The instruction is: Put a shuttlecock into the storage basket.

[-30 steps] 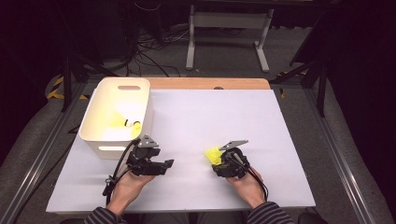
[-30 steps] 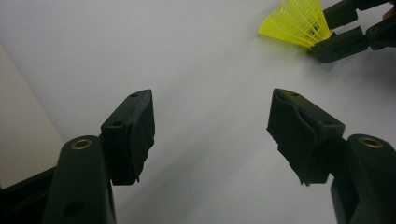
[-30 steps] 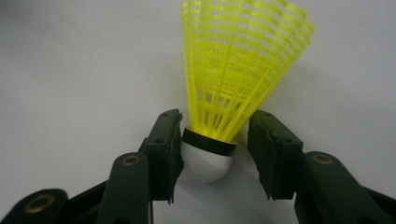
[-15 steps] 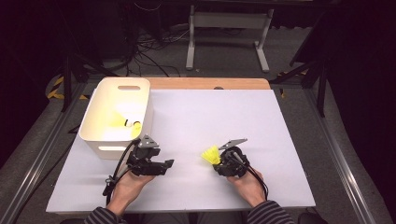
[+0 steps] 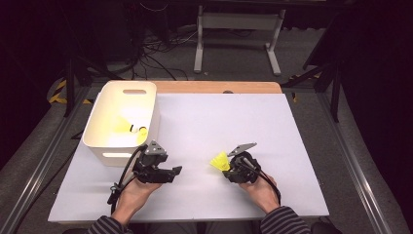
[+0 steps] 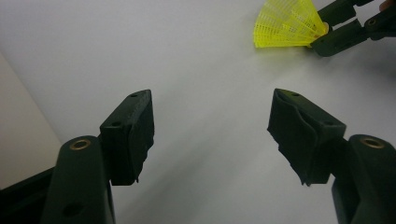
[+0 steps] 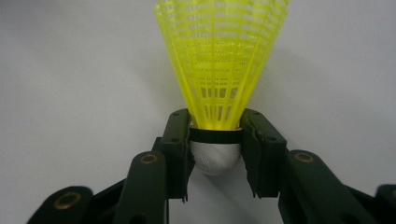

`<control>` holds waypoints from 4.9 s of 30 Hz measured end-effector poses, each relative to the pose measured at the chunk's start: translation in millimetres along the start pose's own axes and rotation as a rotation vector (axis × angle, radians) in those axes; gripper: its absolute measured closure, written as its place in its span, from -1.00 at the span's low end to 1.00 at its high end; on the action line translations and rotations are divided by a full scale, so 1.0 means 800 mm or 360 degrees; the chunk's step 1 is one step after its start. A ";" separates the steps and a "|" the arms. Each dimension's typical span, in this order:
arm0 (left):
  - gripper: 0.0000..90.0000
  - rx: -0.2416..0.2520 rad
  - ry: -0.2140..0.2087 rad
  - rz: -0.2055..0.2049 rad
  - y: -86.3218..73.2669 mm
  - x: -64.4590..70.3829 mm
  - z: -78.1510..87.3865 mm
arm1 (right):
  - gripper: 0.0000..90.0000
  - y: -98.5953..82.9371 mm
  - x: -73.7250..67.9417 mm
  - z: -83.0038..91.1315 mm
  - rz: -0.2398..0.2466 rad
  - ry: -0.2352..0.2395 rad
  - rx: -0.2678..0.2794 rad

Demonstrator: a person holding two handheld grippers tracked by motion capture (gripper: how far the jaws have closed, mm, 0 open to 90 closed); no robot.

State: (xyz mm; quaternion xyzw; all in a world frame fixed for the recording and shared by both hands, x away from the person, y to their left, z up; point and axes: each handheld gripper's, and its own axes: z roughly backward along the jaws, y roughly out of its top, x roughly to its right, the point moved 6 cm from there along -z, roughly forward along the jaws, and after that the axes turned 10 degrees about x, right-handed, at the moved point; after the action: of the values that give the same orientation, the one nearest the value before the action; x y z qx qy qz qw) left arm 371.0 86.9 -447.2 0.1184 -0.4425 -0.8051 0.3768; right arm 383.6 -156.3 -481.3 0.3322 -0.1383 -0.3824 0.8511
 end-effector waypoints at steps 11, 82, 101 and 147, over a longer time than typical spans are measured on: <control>-0.22 -0.0048 -0.0012 -0.0023 0.005 0.000 -0.004 | 0.43 0.007 0.003 0.003 0.0069 0.0043 0.0002; 0.19 -0.0184 -0.0263 -0.0165 0.038 0.028 -0.060 | 0.43 0.049 -0.039 -0.014 0.0301 0.0278 0.0017; 0.65 -0.0224 -0.0335 -0.0230 0.040 0.037 -0.062 | 0.43 0.055 -0.044 -0.016 0.0335 0.0285 0.0025; 1.00 -0.0192 -0.0352 -0.0282 0.048 0.042 -0.053 | -0.40 0.038 -0.015 -0.002 0.0225 0.0091 0.0144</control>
State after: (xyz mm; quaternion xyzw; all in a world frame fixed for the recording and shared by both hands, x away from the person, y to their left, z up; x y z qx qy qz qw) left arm 389.5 24.5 -436.3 0.0448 -0.4199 -0.8685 0.2596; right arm 393.0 -132.2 -461.8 0.3706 -0.1542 -0.3049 0.8637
